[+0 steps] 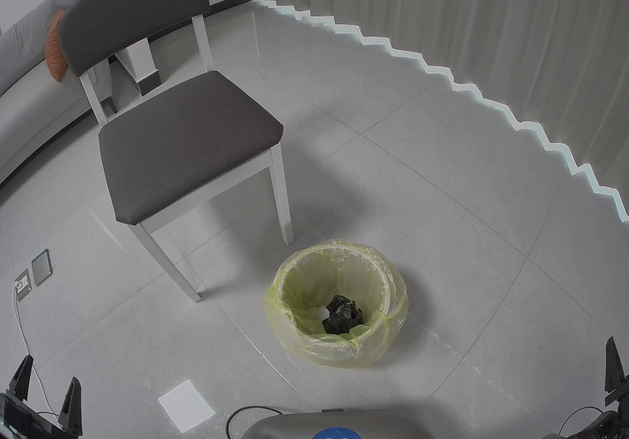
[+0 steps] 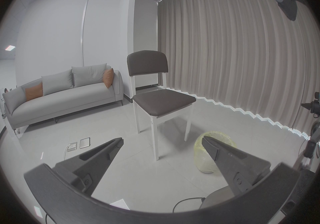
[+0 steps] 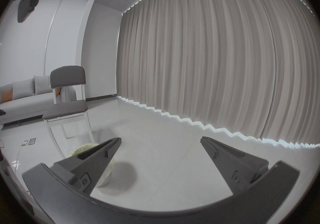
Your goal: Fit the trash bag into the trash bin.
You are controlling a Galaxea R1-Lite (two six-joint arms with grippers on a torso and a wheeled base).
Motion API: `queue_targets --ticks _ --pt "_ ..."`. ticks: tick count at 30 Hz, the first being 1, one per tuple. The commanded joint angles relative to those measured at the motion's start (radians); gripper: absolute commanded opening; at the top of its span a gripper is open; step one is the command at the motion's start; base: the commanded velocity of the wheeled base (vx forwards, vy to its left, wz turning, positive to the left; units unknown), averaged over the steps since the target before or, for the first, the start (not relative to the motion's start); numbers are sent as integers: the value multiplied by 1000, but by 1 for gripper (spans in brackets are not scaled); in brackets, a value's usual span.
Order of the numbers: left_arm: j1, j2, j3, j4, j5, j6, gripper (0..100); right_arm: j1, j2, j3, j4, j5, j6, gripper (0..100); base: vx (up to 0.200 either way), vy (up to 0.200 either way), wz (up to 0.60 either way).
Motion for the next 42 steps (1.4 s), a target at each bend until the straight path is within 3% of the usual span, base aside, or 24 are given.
queue_targets --ticks 1,6,19,28,32,33,34,42 --pt "1 -14 15 0 1 5 100 0 -7 18 1 41 18 100 0 0 0" --pt "1 -14 13 0 -1 5 100 0 -7 18 1 131 35 100 0 0 0" --pt "1 -14 13 0 -1 5 100 0 -7 18 13 272 -13 100 0 0 0" --pt "1 -14 13 0 1 1 100 0 -7 18 16 291 -22 100 0 0 0" --pt "1 -14 13 0 1 2 100 0 -9 18 19 251 -42 100 0 0 0" --pt "1 -14 15 -1 2 2 100 0 -9 18 24 179 -56 100 0 0 0" --pt "1 -14 15 -1 2 1 100 0 -9 18 26 168 -58 100 0 0 0" --pt "1 -14 15 0 2 -1 100 2 -9 16 75 200 -84 100 0 0 0"
